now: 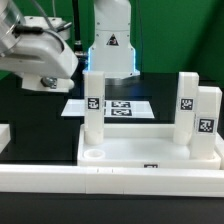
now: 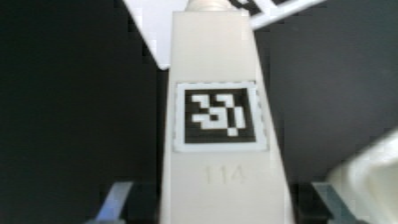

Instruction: Assemble desk

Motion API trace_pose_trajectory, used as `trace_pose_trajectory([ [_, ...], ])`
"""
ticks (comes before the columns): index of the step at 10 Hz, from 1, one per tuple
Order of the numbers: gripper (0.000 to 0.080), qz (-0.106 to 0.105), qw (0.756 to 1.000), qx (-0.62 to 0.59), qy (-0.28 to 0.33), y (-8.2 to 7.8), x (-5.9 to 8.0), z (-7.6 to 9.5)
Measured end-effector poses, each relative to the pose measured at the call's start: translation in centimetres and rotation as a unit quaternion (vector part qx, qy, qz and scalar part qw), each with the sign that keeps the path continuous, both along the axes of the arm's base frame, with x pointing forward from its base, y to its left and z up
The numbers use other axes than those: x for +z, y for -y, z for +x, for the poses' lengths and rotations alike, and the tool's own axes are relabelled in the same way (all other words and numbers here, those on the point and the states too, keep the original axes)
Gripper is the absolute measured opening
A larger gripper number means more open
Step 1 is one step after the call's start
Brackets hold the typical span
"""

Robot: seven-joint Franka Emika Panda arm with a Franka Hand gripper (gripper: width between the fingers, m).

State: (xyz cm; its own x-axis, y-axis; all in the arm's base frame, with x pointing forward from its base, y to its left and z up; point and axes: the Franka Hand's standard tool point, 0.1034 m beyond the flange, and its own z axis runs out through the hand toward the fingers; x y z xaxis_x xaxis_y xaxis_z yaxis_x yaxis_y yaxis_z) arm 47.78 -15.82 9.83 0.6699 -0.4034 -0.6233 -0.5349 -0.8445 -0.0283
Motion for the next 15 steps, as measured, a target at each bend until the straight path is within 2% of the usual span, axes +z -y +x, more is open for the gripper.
trace_pose_trajectory([
  [1,0.0290,-0.014,0.999,-0.023,0.026,-0.6,0.5,0.3],
  [3,0.0291,-0.054,0.994,-0.023,0.094,-0.3,0.2,1.2],
  [5,0.0291,-0.083,0.986,-0.022,0.144,-0.4,0.1,1.5],
  [6,0.0291,-0.104,0.978,-0.016,0.179,-0.4,0.3,2.3],
  [8,0.0291,-0.119,0.965,-0.001,0.233,-2.0,2.0,4.0],
  [10,0.0291,-0.153,0.940,0.005,0.306,-3.4,3.9,6.4],
  [11,0.0291,-0.170,0.927,0.019,0.334,-3.9,4.3,7.0],
  [13,0.0291,-0.214,0.895,0.020,0.390,-3.4,4.0,7.2],
  [15,0.0291,-0.243,0.866,0.052,0.434,-3.5,4.1,8.1],
])
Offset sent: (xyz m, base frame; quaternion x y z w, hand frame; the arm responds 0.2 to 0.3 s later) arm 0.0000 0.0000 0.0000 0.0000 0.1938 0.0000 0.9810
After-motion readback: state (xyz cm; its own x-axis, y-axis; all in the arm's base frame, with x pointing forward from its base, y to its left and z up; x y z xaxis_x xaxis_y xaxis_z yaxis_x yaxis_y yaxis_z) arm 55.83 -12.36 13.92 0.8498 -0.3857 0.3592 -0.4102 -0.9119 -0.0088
